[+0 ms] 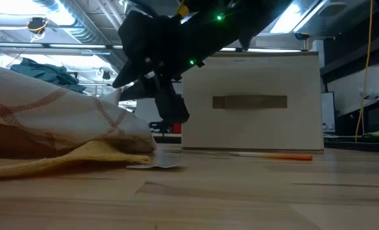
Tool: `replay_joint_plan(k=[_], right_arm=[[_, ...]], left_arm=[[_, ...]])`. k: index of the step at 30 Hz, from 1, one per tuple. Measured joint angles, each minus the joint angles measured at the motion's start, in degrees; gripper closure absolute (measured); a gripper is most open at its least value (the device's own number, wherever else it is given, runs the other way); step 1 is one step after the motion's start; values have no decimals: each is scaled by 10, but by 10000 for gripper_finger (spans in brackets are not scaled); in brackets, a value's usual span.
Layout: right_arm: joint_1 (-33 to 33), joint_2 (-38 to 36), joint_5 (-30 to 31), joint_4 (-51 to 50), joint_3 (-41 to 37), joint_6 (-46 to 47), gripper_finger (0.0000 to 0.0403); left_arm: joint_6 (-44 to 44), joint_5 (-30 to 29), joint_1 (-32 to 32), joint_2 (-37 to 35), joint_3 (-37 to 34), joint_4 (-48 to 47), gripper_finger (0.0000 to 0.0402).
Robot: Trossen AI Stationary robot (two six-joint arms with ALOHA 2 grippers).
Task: Fold towel
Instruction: Fold the white kitchen towel
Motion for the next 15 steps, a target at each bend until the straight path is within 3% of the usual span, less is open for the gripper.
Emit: replay_joint_plan(k=[15], right_arm=[[0, 0, -66, -37, 0, 2, 288]], left_arm=[[-2, 0, 0, 0, 0, 0, 401]])
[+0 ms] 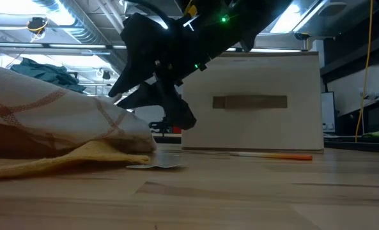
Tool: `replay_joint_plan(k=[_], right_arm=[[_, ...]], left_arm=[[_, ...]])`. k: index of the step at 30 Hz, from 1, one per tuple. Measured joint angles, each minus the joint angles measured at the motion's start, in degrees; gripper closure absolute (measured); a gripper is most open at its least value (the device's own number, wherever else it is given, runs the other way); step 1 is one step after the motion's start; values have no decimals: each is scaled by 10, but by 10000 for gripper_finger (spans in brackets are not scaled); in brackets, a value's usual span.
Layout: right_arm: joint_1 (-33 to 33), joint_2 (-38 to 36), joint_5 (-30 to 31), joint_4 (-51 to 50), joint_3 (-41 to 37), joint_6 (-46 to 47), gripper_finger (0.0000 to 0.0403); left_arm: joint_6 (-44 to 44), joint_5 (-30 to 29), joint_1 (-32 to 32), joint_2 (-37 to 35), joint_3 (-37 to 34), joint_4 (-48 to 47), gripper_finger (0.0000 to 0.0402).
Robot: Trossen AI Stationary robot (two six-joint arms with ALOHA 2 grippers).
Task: Fold towel
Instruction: Fold the white kitchen towel
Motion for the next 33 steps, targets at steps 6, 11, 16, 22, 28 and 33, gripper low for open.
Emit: replay_joint_plan(k=[6, 11, 16, 22, 28, 33], right_arm=[[0, 0, -20, 7, 0, 21, 288], [0, 0, -18, 20, 0, 78, 288], [0, 0, -17, 12, 0, 82, 288], [1, 0, -8, -57, 0, 76, 288], [0, 0, 63, -84, 0, 71, 288], [0, 0, 66, -69, 0, 63, 288]], left_arm=[[0, 0, 0, 0, 0, 0, 401], [0, 0, 0, 0, 0, 0, 401], [-1, 0, 0, 0, 0, 0, 401], [-29, 0, 0, 0, 0, 0, 401], [-19, 0, 0, 0, 0, 0, 401], [-22, 0, 0, 0, 0, 0, 401]])
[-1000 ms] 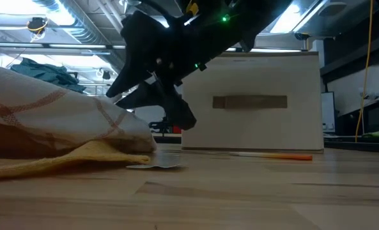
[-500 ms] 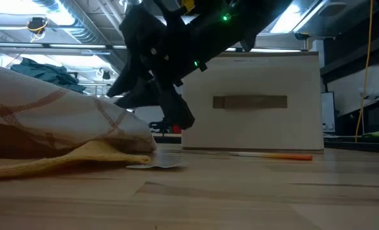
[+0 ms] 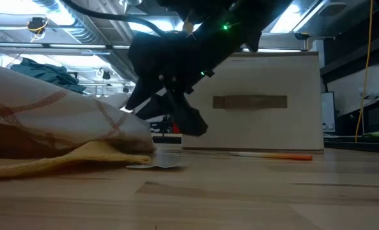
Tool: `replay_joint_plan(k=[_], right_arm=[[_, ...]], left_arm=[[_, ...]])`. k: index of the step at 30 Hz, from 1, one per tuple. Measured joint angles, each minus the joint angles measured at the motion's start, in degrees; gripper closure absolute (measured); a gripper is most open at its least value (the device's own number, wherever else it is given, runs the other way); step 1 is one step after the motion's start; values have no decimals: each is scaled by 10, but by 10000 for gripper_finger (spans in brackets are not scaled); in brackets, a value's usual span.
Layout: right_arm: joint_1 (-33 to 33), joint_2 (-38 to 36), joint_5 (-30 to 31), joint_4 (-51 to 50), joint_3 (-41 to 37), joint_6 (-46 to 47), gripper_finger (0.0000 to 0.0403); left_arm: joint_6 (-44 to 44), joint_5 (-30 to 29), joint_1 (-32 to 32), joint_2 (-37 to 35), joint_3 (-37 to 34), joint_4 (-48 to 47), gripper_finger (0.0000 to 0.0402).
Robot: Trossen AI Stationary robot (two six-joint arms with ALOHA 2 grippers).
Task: Fold towel
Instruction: Fold the white kitchen towel
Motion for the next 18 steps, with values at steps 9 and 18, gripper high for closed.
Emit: replay_joint_plan(k=[9, 18], right_arm=[[11, 0, 4, 3, 0, -25, 288], [31, 0, 18, 2, 0, -50, 288]], left_arm=[[-4, 0, 0, 0, 0, 0, 401], [18, 0, 0, 0, 0, 0, 401]])
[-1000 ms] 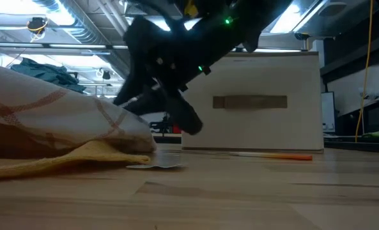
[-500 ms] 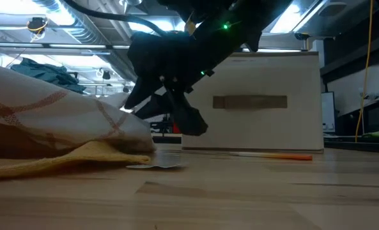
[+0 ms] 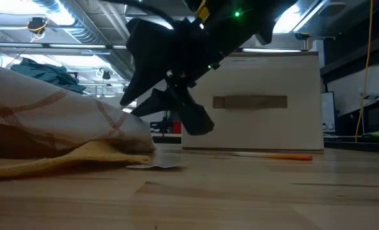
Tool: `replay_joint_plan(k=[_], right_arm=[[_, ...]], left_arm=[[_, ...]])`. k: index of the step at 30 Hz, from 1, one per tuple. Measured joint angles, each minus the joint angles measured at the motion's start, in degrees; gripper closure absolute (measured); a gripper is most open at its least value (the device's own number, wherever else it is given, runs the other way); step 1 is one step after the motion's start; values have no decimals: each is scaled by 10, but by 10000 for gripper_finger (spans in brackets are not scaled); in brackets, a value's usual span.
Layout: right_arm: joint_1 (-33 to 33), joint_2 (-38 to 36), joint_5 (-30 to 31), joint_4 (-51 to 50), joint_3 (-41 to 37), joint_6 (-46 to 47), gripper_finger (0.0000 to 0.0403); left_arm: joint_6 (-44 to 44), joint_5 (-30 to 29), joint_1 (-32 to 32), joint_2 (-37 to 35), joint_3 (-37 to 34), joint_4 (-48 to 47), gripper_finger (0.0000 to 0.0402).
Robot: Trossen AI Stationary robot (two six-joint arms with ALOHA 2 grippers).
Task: Fold towel
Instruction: Fold the white kitchen towel
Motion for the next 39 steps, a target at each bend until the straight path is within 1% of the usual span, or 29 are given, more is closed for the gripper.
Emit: replay_joint_plan(k=[8, 15, 25, 30, 34, 39], right_arm=[[-22, 0, 4, 28, 0, 0, 288], [-22, 0, -6, 52, 0, 0, 288], [-34, 12, -5, 46, 0, -2, 288], [-40, 12, 2, 62, 0, -2, 288], [-44, 12, -14, 71, 0, -2, 288], [-44, 12, -16, 79, 0, -3, 288]], left_arm=[[2, 0, 0, 0, 0, 0, 401], [8, 0, 0, 0, 0, 0, 401], [3, 0, 0, 0, 0, 0, 401], [2, 0, 0, 0, 0, 0, 401], [1, 0, 0, 0, 0, 1, 401], [1, 0, 0, 0, 0, 0, 401]])
